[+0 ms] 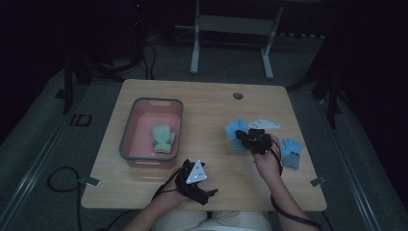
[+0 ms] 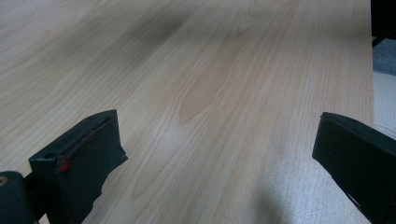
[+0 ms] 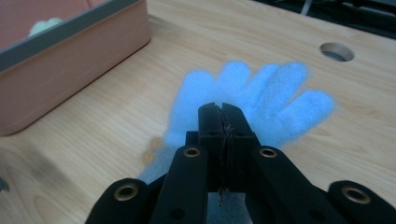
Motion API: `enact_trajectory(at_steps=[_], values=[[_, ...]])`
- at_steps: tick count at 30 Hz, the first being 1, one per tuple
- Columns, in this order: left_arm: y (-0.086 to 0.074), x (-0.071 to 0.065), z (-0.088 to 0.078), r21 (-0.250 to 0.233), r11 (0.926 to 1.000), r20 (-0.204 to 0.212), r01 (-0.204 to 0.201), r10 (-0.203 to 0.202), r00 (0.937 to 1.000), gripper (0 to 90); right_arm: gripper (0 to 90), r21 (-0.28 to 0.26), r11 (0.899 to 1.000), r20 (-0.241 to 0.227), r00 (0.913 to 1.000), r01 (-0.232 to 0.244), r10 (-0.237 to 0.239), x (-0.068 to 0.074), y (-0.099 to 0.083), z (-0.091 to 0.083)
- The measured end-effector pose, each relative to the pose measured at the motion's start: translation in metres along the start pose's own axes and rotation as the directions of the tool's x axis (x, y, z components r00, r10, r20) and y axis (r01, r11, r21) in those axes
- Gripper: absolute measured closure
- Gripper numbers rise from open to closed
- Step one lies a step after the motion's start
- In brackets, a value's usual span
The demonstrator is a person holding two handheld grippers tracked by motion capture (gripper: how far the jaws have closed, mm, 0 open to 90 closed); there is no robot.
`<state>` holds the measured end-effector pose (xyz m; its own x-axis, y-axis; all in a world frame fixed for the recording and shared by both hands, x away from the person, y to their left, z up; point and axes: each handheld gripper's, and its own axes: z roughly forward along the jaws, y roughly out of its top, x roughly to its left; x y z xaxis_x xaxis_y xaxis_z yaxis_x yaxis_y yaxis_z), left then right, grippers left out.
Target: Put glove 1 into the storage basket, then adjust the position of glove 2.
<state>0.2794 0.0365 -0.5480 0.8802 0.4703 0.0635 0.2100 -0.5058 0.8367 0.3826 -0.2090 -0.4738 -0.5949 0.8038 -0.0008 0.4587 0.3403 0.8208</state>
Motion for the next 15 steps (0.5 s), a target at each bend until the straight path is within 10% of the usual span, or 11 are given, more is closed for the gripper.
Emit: enact_trajectory(at_steps=[15], values=[[0.000, -0.001, -0.002, 0.003, 1.0000, -0.007, -0.007, 0.007, 1.0000, 1.3, 88.2, 0.048, 0.998, -0.016, 0.9994, -0.029, 0.030, 0.018, -0.021, 0.021]])
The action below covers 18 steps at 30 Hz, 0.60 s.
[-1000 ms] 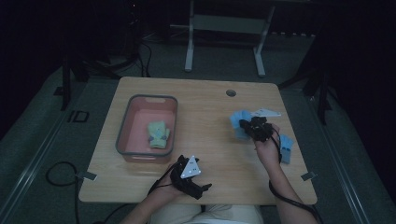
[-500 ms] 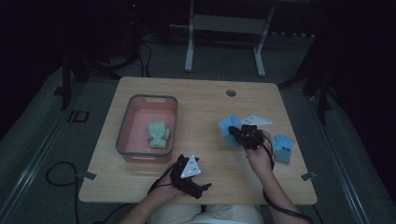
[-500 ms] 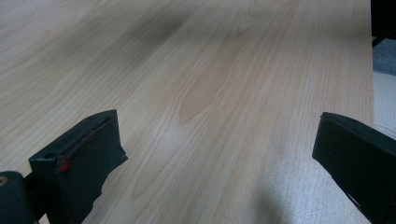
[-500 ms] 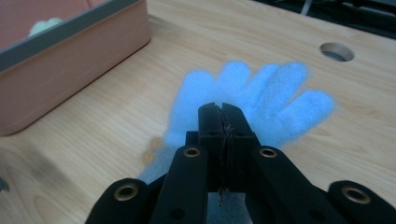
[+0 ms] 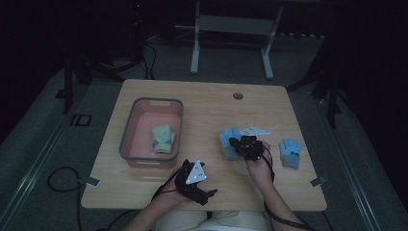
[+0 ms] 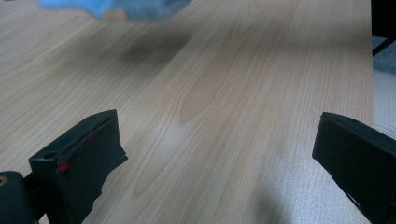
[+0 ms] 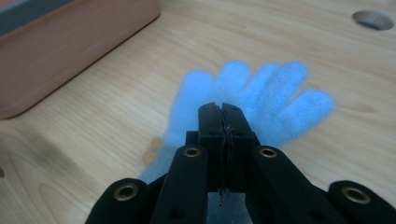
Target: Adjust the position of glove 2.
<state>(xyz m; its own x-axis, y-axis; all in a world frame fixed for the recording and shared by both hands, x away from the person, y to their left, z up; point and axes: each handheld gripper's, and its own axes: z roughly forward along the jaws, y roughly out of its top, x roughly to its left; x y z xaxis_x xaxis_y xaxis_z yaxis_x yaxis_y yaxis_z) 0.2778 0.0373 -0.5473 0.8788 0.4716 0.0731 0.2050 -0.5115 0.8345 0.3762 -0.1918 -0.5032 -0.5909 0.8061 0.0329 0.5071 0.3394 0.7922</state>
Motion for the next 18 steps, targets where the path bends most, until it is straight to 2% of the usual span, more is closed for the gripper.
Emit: enact_trajectory(at_steps=[2, 12, 18], values=[[0.000, 0.000, 0.000, 0.000, 1.0000, -0.001, 0.000, 0.000, 1.0000, 1.3, 88.1, 0.007, 1.000, 0.009, 0.9999, 0.014, -0.014, 0.004, -0.003, 0.003], [-0.001, 0.000, 0.000, 0.001, 1.0000, 0.004, 0.001, -0.001, 1.0000, 1.3, 87.9, 0.048, 0.999, 0.003, 1.0000, 0.000, 0.000, 0.010, -0.016, 0.016], [-0.001, 0.000, 0.000, 0.002, 1.0000, 0.005, -0.002, 0.002, 1.0000, 1.3, 87.5, 0.067, 0.998, 0.027, 0.9996, -0.004, 0.002, 0.012, -0.023, 0.022]])
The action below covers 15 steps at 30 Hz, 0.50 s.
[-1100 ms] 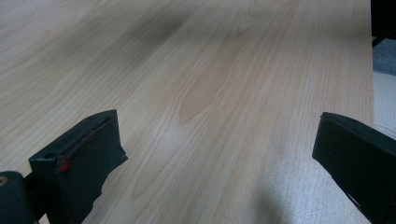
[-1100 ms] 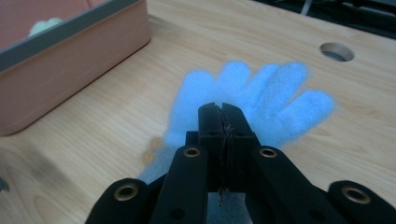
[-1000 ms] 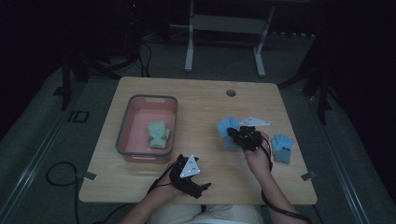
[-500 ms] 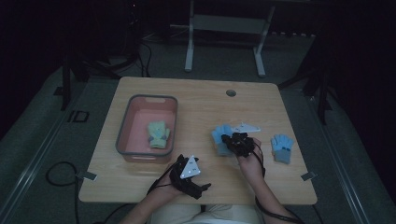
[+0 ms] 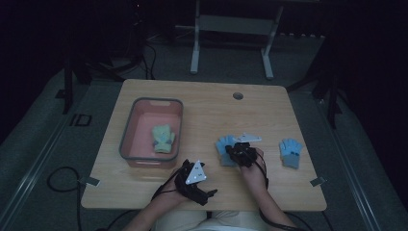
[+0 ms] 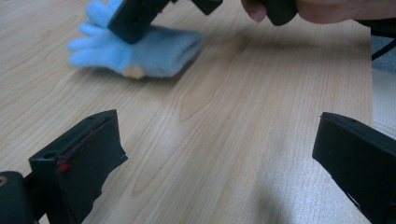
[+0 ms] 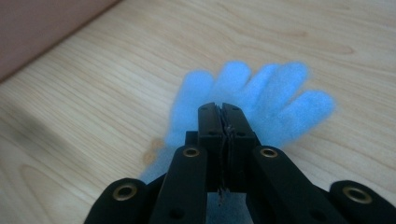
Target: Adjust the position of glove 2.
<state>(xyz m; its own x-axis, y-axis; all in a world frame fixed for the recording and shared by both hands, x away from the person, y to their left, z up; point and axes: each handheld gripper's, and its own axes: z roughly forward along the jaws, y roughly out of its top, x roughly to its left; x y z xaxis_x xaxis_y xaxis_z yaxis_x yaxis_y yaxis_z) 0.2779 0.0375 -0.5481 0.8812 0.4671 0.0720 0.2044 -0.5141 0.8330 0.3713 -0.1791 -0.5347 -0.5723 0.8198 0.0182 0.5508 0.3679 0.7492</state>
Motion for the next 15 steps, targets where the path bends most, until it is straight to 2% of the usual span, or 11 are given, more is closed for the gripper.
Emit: enact_trajectory(at_steps=[3, 8, 11, 15], values=[[0.000, 0.000, 0.000, -0.001, 1.0000, 0.001, 0.000, 0.000, 1.0000, 1.3, 86.5, 0.028, 0.999, -0.001, 0.9999, 0.017, -0.017, -0.001, -0.003, 0.007], [-0.001, 0.000, 0.001, 0.003, 1.0000, -0.001, 0.000, 0.000, 1.0000, 1.3, 83.0, 0.054, 0.998, -0.023, 0.9996, 0.015, -0.014, -0.006, -0.005, 0.012], [-0.001, 0.000, 0.001, 0.003, 1.0000, 0.002, -0.001, 0.001, 1.0000, 1.3, 81.0, 0.058, 0.998, -0.024, 0.9994, 0.025, -0.024, -0.006, -0.005, 0.013], [-0.001, -0.001, 0.001, 0.004, 1.0000, 0.004, -0.002, 0.002, 1.0000, 1.3, 74.0, 0.048, 0.999, -0.026, 0.9994, 0.025, -0.024, -0.006, -0.004, 0.009]])
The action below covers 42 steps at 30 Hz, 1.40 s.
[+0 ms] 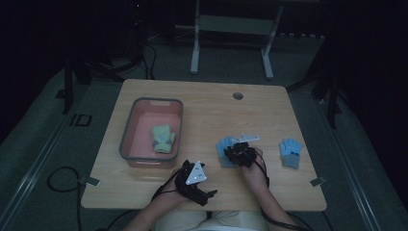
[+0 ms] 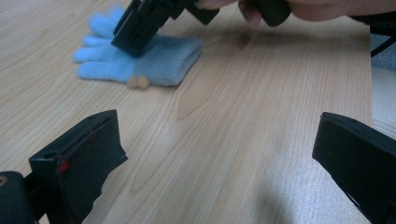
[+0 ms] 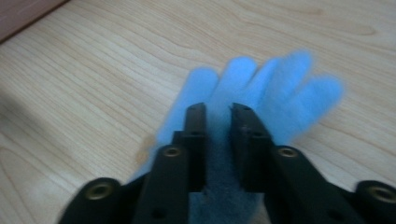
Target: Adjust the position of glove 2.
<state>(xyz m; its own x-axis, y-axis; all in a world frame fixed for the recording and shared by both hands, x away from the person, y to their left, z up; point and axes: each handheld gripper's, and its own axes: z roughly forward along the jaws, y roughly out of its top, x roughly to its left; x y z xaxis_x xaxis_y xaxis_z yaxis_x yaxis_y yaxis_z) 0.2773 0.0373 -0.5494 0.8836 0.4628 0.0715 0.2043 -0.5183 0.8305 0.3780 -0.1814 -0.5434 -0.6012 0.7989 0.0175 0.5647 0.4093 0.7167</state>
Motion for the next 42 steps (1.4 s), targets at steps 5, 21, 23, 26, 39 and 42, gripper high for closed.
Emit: enact_trajectory(at_steps=[5, 21, 23, 26, 39, 42], values=[[0.000, 0.000, 0.000, 0.002, 1.0000, 0.003, 0.000, 0.000, 1.0000, 1.3, 72.3, -0.033, 0.999, 0.006, 0.9998, 0.017, -0.017, -0.006, 0.000, -0.020], [-0.001, -0.001, 0.003, 0.006, 1.0000, 0.004, -0.005, 0.005, 1.0000, 1.3, 69.8, -0.100, 0.994, 0.182, 0.9813, -0.046, 0.063, -0.100, -0.027, -0.104], [-0.001, -0.001, 0.002, 0.007, 1.0000, -0.001, -0.005, 0.005, 1.0000, 1.3, 69.0, -0.096, 0.994, 0.208, 0.9752, -0.058, 0.077, -0.113, -0.034, -0.109], [-0.001, 0.000, 0.001, 0.006, 1.0000, 0.000, -0.007, 0.007, 1.0000, 1.3, 68.5, -0.088, 0.992, 0.233, 0.9661, -0.094, 0.112, -0.130, -0.043, -0.116], [-0.001, -0.001, 0.003, 0.009, 1.0000, 0.007, -0.003, 0.003, 1.0000, 1.3, 64.0, -0.009, 0.981, 0.274, 0.9428, -0.195, 0.190, -0.170, -0.075, -0.108], [-0.001, -0.001, 0.002, 0.006, 1.0000, 0.010, -0.002, 0.002, 0.9999, 1.3, 64.9, 0.011, 0.978, 0.290, 0.9368, -0.208, 0.196, -0.175, -0.080, -0.104]])
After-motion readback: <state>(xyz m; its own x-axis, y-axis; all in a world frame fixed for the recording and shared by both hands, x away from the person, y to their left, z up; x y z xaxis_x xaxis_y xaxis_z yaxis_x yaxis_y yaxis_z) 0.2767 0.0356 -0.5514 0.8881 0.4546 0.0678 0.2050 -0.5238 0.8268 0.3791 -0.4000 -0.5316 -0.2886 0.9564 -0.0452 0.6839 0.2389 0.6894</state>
